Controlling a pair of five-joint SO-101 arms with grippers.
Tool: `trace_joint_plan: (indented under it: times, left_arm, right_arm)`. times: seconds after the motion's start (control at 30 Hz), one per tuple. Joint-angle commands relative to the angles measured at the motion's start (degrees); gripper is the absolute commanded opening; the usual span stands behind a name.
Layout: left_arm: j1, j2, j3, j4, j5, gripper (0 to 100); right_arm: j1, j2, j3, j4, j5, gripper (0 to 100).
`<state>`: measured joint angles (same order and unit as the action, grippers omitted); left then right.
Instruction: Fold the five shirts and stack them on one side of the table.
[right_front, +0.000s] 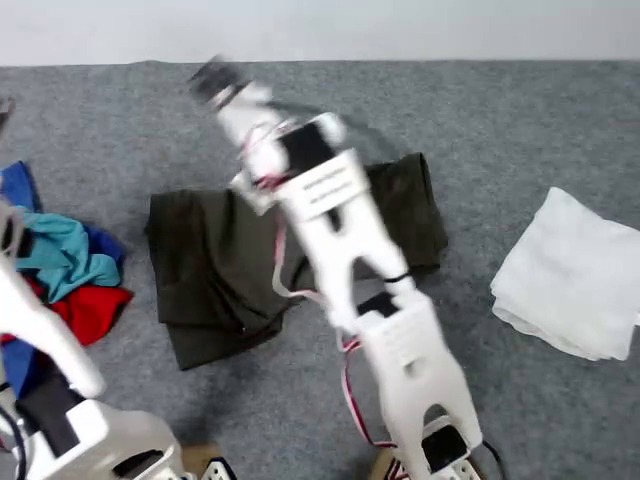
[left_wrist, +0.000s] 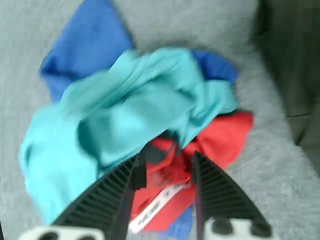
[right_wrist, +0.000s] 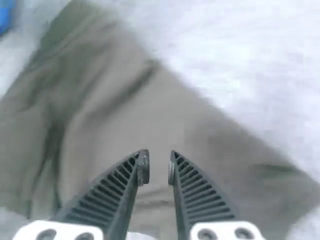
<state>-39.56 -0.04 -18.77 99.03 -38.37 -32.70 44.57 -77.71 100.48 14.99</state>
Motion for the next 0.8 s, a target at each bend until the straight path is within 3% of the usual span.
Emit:
trace_joint_plan:
  times: [0.0, 0.23, 0.47, 0.77]
  left_arm:
    - [7.3, -3.6, 1.1, 1.7, -3.3, 16]
    - [23.0, -10.5, 18.9, 1.6, -17.9, 16]
    - [30.4, -8.8, 31.1, 1.2, -33.7, 19]
    - [38.8, 2.6, 33.5, -7.2, -36.4, 20]
  right_arm:
    - [5.5, -10.2, 0.4, 2.6, -0.6, 8.3]
    - [15.7, -26.5, 14.2, 2.6, -0.6, 8.3]
    - [28.6, -42.2, 29.4, 2.5, -0.7, 8.3]
    - [41.3, -56.0, 44.8, 2.4, -0.5, 8.3]
